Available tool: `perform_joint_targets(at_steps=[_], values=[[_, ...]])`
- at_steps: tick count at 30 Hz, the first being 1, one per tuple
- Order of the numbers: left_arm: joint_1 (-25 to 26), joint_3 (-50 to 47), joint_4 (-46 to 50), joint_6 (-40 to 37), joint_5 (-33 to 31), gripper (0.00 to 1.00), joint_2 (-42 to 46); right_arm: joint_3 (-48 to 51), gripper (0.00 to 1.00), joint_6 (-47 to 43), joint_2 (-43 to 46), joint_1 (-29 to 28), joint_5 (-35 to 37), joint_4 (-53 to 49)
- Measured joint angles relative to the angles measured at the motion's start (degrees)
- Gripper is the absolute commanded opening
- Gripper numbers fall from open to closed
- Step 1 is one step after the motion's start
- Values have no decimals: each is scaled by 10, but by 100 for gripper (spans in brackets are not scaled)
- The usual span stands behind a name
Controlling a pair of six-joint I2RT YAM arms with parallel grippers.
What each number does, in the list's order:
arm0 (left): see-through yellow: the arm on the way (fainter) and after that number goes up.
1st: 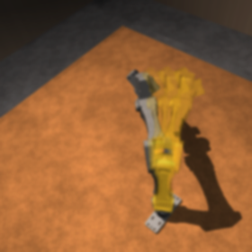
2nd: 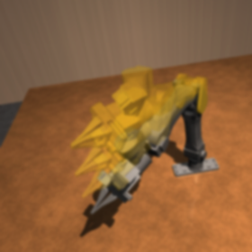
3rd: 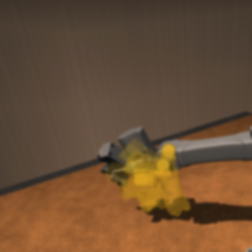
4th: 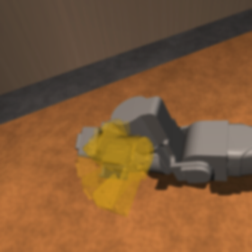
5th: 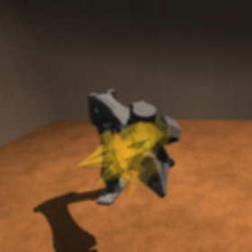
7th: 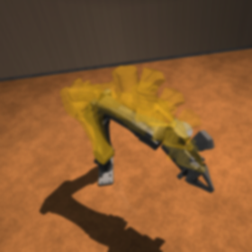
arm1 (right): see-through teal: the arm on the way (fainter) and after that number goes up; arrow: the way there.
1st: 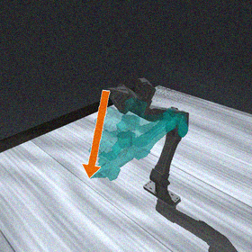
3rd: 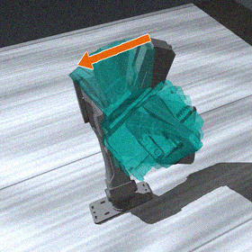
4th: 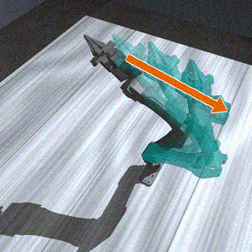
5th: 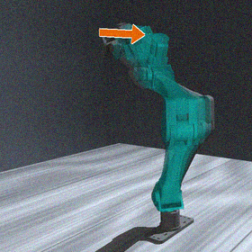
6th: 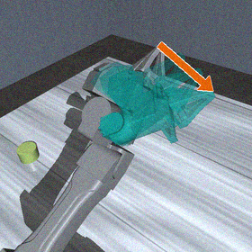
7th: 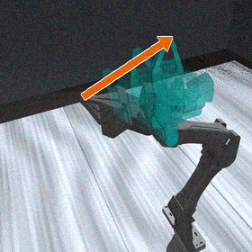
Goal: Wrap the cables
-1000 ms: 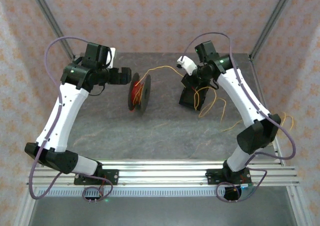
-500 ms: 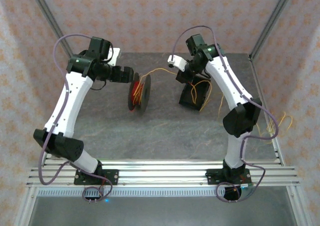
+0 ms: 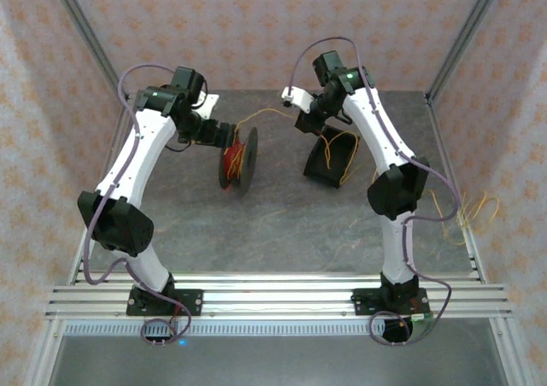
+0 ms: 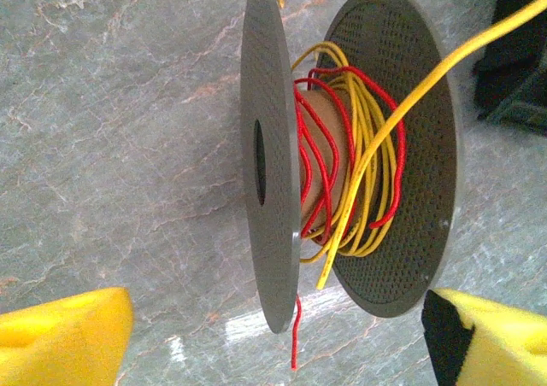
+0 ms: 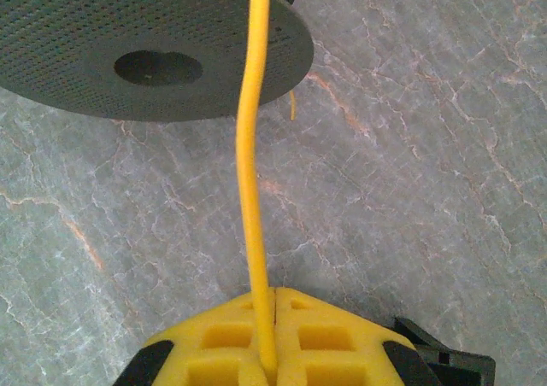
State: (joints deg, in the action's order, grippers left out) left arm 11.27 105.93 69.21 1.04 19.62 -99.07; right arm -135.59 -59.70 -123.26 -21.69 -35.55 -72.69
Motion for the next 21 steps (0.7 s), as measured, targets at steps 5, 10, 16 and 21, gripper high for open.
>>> perform_joint_targets(at_steps=[5,10,16,21], values=[[19,15,11,-12,-21,75,-45,-17,0,-1,-14,3,-6,-1],[31,31,11,-16,-26,70,-85,-17,0,-2,-27,3,-11,-2],[31,50,11,-15,-34,55,-95,-18,0,-2,-30,5,-18,-2],[31,62,11,-16,-38,49,-100,-21,0,-4,-30,7,-23,-2]])
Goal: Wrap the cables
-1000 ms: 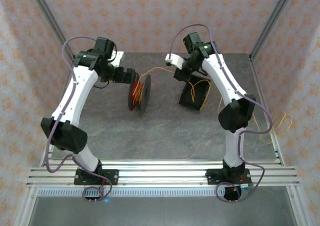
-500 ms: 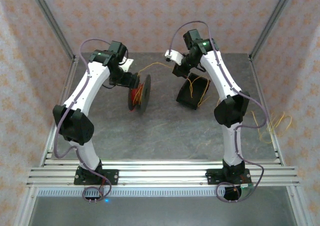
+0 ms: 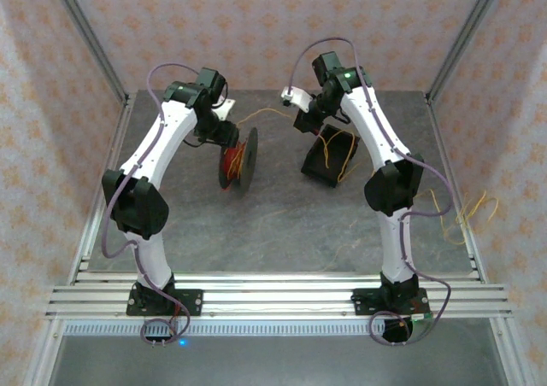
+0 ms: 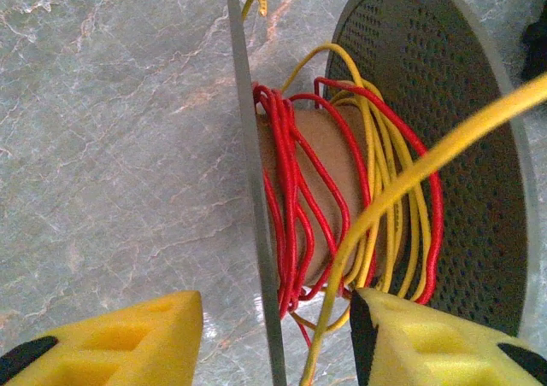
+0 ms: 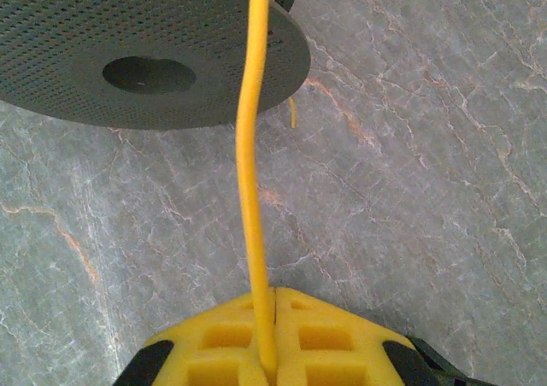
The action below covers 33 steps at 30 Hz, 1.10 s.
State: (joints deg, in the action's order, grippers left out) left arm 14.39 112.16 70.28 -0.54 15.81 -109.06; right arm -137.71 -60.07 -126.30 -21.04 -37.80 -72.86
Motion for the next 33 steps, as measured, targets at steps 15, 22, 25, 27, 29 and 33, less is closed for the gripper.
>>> perform_joint_targets(at_steps=[15,22,25,27,29,33], values=[[0,6,0,-2,-3,38,-29,-3,0,0,-9,1,-12,0],[0,17,0,-5,-3,31,-29,-3,0,0,-12,1,-13,0],[0,25,3,-10,-3,28,-33,-3,0,0,-17,1,-13,0],[2,30,4,-10,-3,25,-38,-3,0,0,-19,1,-13,0],[2,31,5,-10,-3,24,-43,-3,0,0,-21,1,-15,1],[3,31,8,-10,-3,19,-46,-3,0,0,-21,1,-20,2]])
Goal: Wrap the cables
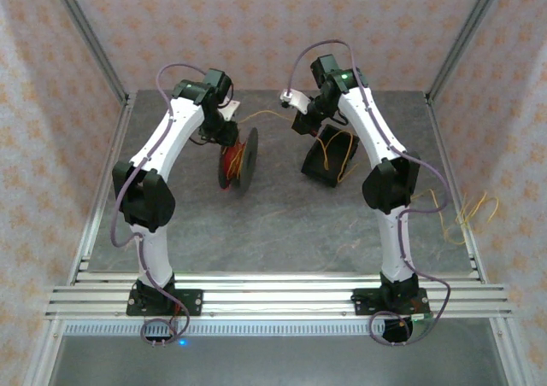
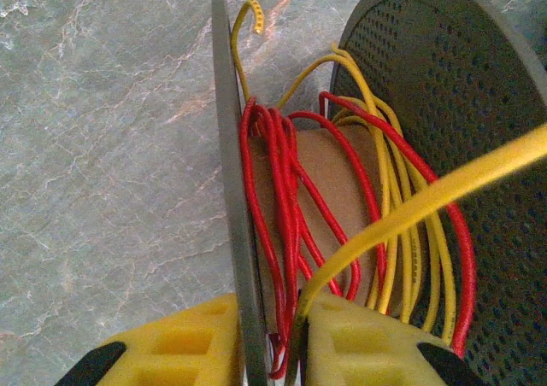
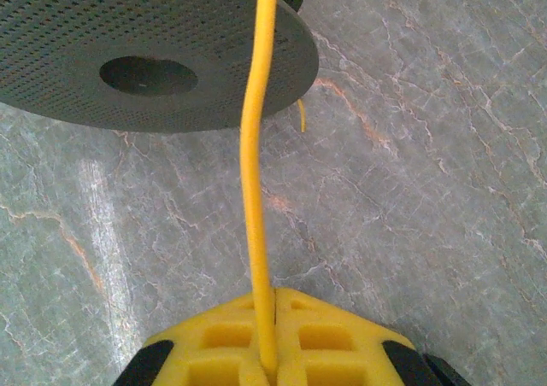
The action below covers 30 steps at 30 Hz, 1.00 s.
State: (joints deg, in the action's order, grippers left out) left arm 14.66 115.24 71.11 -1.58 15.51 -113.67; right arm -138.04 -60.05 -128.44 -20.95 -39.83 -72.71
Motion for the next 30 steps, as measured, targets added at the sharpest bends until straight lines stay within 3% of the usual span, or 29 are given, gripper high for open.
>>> perform_joint_targets(at_steps=[1,6,18,30], values=[[0,0,0,0,-1,19,0,0,0,0,0,0,-2,1],[3,1,1,-5,-9,0,0,0,0,0,0,0,-9,3],[18,0,-5,-9,-39,0,1,-1,0,16,-1,3,-19,3],[38,-61,-47,36,-113,0,97,19,0,62,4,4,-33,20]])
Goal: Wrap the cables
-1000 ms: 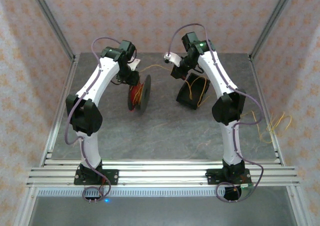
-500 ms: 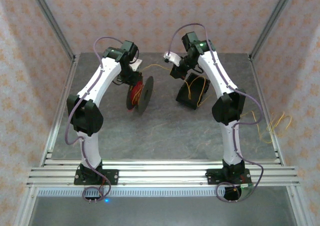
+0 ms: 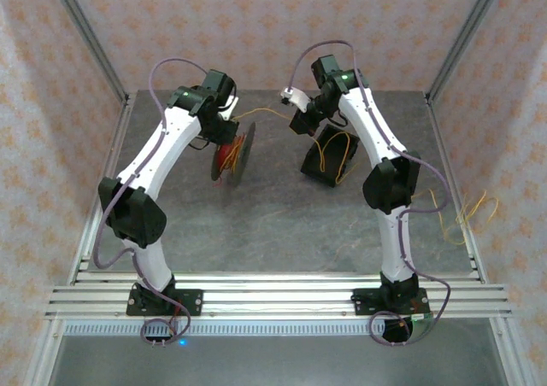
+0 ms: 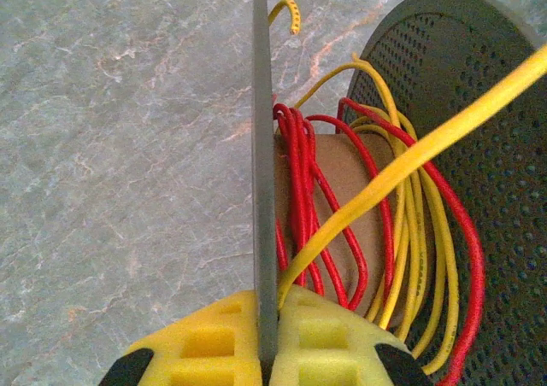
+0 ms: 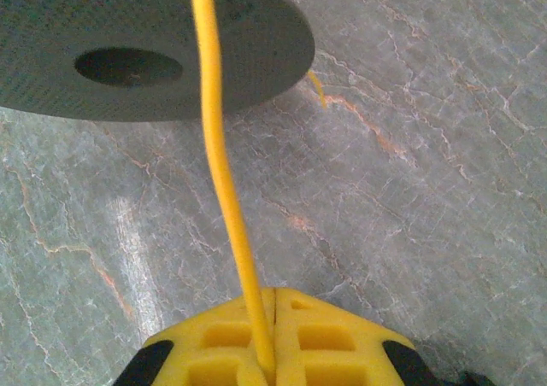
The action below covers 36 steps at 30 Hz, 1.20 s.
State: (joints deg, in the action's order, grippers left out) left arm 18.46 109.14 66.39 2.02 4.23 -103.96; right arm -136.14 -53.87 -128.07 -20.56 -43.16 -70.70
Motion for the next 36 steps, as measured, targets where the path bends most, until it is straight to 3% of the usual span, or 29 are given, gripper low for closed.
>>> perform_joint_targets(at_steps=[4,19,27,36], values=[[5,3,5,11,8,0,15,22,0,17,12,0,0,12],[3,86,47,40,149,0,59,93,0,50,50,13,-5,56],[-28,91,61,61,205,0,60,114,0,55,52,13,-24,74],[-39,93,60,85,226,0,60,123,0,59,61,13,-52,86]])
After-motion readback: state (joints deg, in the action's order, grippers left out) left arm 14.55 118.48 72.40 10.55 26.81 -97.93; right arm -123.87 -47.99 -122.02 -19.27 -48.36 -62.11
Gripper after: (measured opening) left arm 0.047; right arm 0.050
